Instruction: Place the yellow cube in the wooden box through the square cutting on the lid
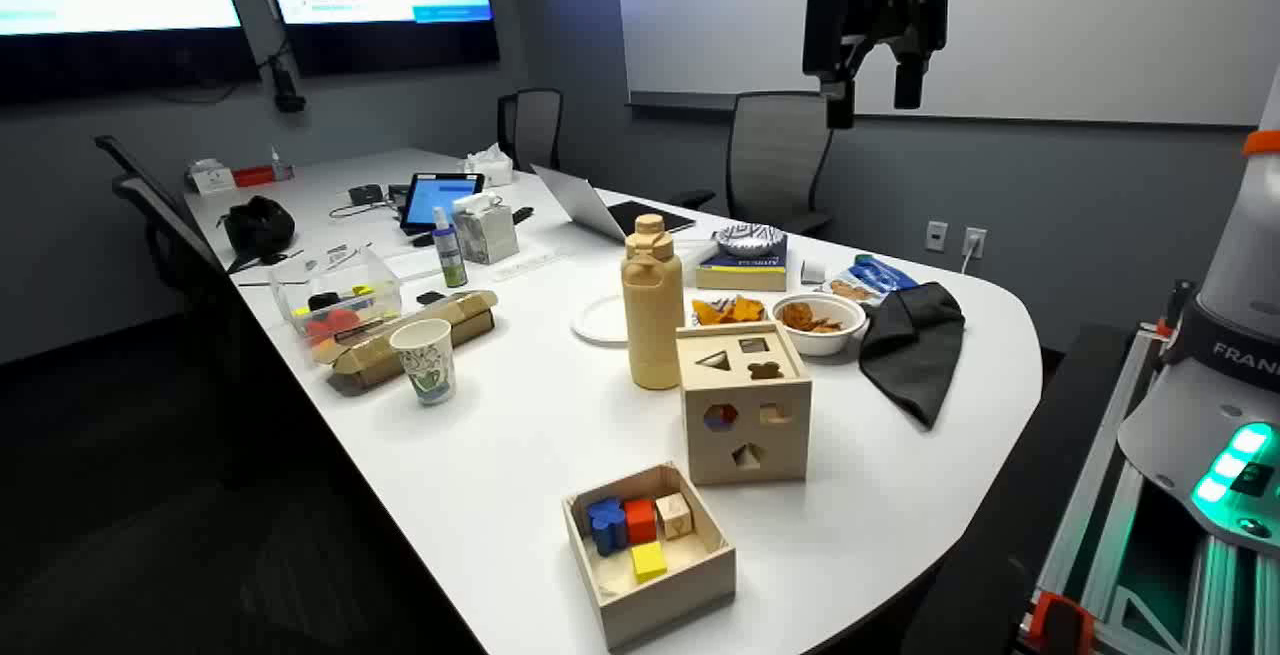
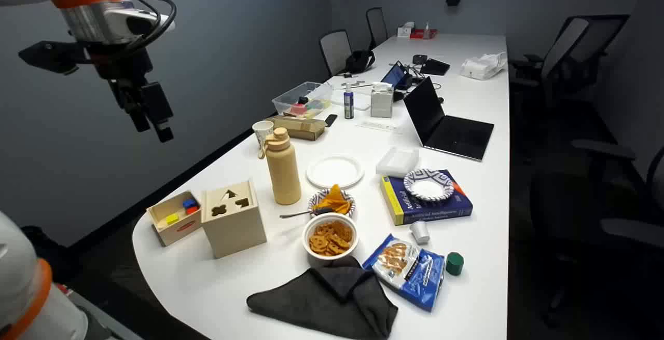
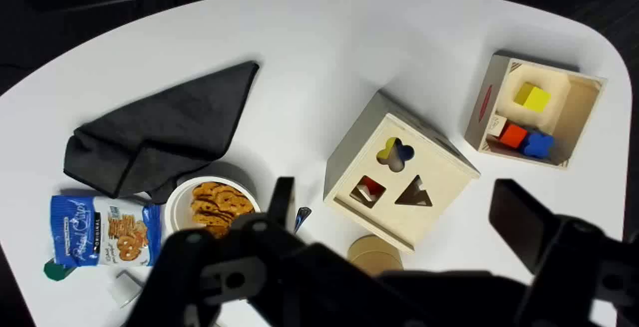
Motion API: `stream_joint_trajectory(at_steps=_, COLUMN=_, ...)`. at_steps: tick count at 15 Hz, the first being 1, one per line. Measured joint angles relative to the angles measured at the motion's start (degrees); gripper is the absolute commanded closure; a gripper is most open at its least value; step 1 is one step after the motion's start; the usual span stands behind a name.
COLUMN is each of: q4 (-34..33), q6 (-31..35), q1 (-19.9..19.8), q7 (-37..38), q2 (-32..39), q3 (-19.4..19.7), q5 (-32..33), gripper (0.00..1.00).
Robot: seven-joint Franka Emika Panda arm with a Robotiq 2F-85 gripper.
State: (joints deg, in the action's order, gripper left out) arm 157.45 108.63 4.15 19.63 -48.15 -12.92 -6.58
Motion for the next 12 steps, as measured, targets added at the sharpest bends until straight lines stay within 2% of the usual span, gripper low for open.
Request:
stream_joint_trajectory(at_steps=8, q4=0.00, q6=0.04, q1=0.00, q7=-0.09, q2=0.14, q3=-0.01, q5=0.01, gripper=0.00)
stream_joint_trajectory(at_steps=12, q4=-2.36, q6=4.61, q1=0.46, q7=0.83, q2=5.99, q3=-1.88, q5=-2.78, gripper=0.00)
